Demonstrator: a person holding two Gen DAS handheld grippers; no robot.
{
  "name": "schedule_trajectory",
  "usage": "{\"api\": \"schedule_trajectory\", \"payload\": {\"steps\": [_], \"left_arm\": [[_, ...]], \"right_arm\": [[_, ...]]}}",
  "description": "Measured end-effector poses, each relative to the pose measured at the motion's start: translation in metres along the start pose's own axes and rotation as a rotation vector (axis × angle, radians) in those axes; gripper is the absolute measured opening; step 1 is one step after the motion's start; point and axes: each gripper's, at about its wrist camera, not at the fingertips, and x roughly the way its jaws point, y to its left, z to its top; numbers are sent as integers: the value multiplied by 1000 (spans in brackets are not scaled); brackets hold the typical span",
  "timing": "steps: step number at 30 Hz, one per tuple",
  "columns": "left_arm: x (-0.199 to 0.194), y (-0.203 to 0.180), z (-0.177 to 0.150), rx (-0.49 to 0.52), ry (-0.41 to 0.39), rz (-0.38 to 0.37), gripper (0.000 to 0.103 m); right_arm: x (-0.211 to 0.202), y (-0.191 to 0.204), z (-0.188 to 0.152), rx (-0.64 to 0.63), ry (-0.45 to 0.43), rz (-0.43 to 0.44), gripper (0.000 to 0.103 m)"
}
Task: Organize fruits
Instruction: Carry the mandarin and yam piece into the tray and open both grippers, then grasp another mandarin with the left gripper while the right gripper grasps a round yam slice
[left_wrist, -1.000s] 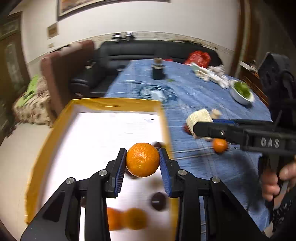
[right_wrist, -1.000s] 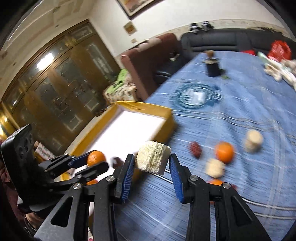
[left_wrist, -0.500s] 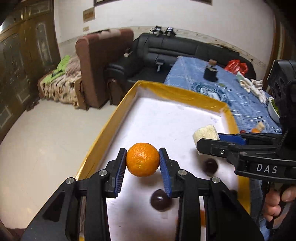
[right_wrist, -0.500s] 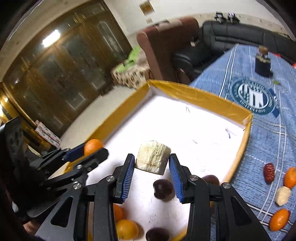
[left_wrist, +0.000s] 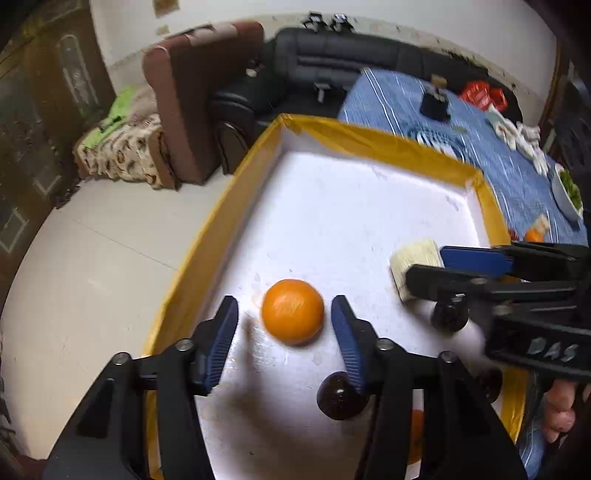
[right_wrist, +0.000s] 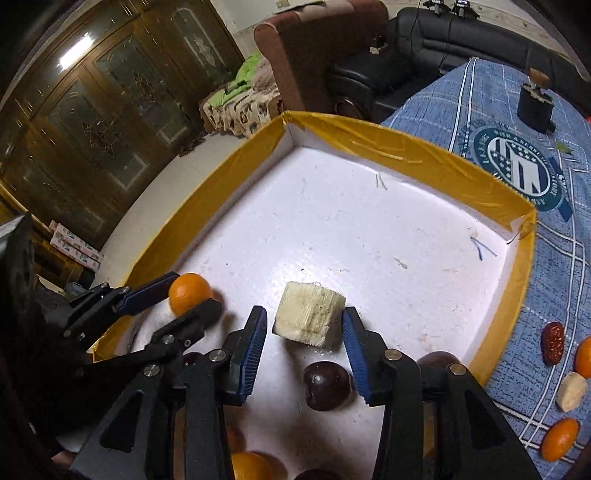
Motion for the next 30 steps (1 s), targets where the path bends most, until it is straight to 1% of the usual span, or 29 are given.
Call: {"api": "schedule_trajectory", "payload": {"steps": [2,4,5,6,9,12,13,15,17,19,21,23,28,30], "left_arm": [[-9,0,0,-12,-26,6,55],[-22,-7,-1,-8,-57,-12,57],[-26,-12,-1,2,-67,-25,61],[-34,-21,-3,24,-83,-46,65],[-49,-49,-4,88,-117,-97,71],[-63,-90,-6,182,-140,-173,73],[-66,-103,-8,214,-145,-192,73],[-68,-135,-12,290,-146,-223,75],[-66,-159,-16,352,-136,-235,75],[-60,-185,-20,413,-120,-253,75],[-53,-202,-22,446,-102,-271,75],[-46,-216,-24,457,-79,-287,74],[-27,-239,-19,449,-28,-339,74],[-22,-243,-19,449,-12,-347,74]], "right_arm": [[-20,-7,-3,2,-55,16,47],[-41,-21,-6,20,-110,32,47],[-54,-30,-10,29,-139,41,48],[-67,-40,-13,37,-165,46,49],[-103,-80,-23,94,-235,29,49],[-130,-131,-27,196,-283,-21,50],[-136,-149,-31,233,-292,-44,52],[-144,-185,-37,322,-288,-79,52],[-144,-216,-42,393,-283,-106,52],[-140,-239,-46,452,-284,-127,52],[-131,-256,-51,489,-279,-94,52],[-122,-263,-53,498,-275,-77,52],[-108,-268,-48,484,-244,-93,52],[-104,-269,-47,479,-237,-118,52]]}}
